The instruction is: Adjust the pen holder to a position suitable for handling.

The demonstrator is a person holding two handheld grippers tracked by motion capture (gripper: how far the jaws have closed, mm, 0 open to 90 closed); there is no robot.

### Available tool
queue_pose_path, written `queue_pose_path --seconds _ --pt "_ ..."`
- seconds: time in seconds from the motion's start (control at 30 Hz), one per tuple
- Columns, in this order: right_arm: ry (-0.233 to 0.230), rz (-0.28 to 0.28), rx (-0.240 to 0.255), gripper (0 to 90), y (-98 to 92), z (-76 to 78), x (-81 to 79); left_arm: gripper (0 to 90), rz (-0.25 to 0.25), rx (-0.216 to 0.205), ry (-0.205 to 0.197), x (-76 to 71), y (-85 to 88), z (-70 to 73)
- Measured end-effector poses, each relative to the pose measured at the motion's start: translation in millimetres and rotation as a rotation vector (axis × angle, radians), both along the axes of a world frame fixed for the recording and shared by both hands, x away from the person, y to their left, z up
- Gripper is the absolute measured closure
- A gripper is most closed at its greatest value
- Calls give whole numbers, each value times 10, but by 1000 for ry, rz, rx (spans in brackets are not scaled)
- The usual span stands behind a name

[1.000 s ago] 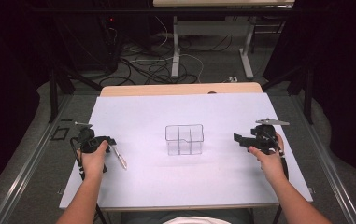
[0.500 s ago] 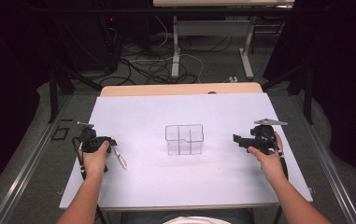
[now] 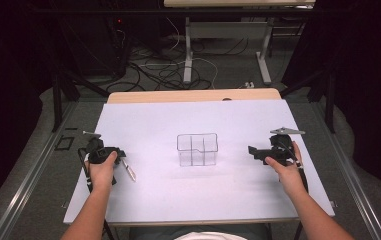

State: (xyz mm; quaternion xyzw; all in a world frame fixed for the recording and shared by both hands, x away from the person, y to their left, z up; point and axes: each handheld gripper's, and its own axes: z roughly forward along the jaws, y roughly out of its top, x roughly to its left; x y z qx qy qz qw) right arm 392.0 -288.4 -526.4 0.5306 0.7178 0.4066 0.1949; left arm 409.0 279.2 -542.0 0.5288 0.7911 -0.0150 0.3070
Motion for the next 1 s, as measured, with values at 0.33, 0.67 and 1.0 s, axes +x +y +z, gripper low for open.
queue_pose_path --seconds 0.33,0.67,1.0 --pt "8 6 -15 0 20 -15 -1 734 31 2 1 4 -4 -16" --pt "8 11 -16 0 18 -19 1 787 51 -17 -4 -15 20 -33" --pt "12 13 -11 0 16 -26 1 800 55 -75 -7 -32 73 -55"
